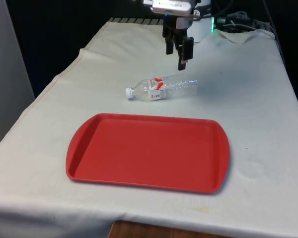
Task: Place the bottle upright on the tray.
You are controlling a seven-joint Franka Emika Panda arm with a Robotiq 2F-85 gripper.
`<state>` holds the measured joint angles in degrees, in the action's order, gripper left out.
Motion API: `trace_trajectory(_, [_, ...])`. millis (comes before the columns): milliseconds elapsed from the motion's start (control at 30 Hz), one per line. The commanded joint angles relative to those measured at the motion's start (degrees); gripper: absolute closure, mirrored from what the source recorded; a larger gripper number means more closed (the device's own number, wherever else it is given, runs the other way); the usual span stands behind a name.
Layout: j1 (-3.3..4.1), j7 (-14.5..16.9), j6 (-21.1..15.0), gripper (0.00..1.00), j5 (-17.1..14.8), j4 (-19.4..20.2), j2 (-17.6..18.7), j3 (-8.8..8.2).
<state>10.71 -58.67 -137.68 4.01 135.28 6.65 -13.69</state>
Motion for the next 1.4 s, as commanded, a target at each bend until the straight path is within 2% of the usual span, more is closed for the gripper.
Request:
trace_trajectory(0, [-0.17, -0.2, -1.0, 0.00, 0.1, 0.0, 0.4, -0.34])
trace_trajectory(167, [-0.29, 0.2, -1.3, 0.00, -0.2, -0.3, 1.1, -1.66])
trace_trajectory(200, [-0.06, 0.1, -0.7, 0.00, 0.0, -0.2, 0.9, -1.66])
trace_trajectory(400, [-0.57, 1.5, -1.4, 0.00, -1.4, -0.9, 1.5, -2.86])
trace_trajectory(433, [-0.57, 1.8, -1.4, 0.00, -1.5, -1.0, 1.6, -3.04])
trace_trajectory(467, [-0.23, 0.7, -0.8, 0.00, -0.3, -1.0, 1.6, -3.32])
trace_trajectory(533, [-0.63, 2.3, -1.5, 0.00, -2.0, -1.1, 1.7, -3.38])
trace_trajectory(767, [-0.74, 6.1, -1.4, 0.00, -5.9, -1.5, 1.7, -4.35])
trace_trajectory(800, [-0.40, 5.2, -0.9, 0.00, -4.8, -1.6, 1.7, -4.81])
trace_trajectory(867, [-0.80, 7.6, -1.2, 0.00, -7.5, -1.7, 1.8, -4.70])
trace_trajectory(1067, [-0.97, 10.8, -0.7, 0.00, -10.6, -1.8, 2.0, -5.27])
trace_trajectory(1100, [-0.63, 9.4, -0.9, 0.00, -9.0, -1.7, 1.9, -5.61])
trace_trajectory(1133, [-1.03, 11.3, -0.7, 0.00, -11.2, -1.8, 2.1, -5.39])
trace_trajectory(1167, [-1.09, 12.4, -0.5, 0.00, -12.2, -1.9, 2.3, -5.61])
trace_trajectory(1267, [-1.20, 14.0, -0.2, 0.00, -13.8, -2.1, 2.5, -5.96])
trace_trajectory(1333, [-1.20, 15.0, 0.1, 0.00, -14.8, -2.2, 2.6, -6.19])
trace_trajectory(1367, [-0.92, 14.5, -0.3, 0.00, -14.0, -2.0, 2.7, -6.59])
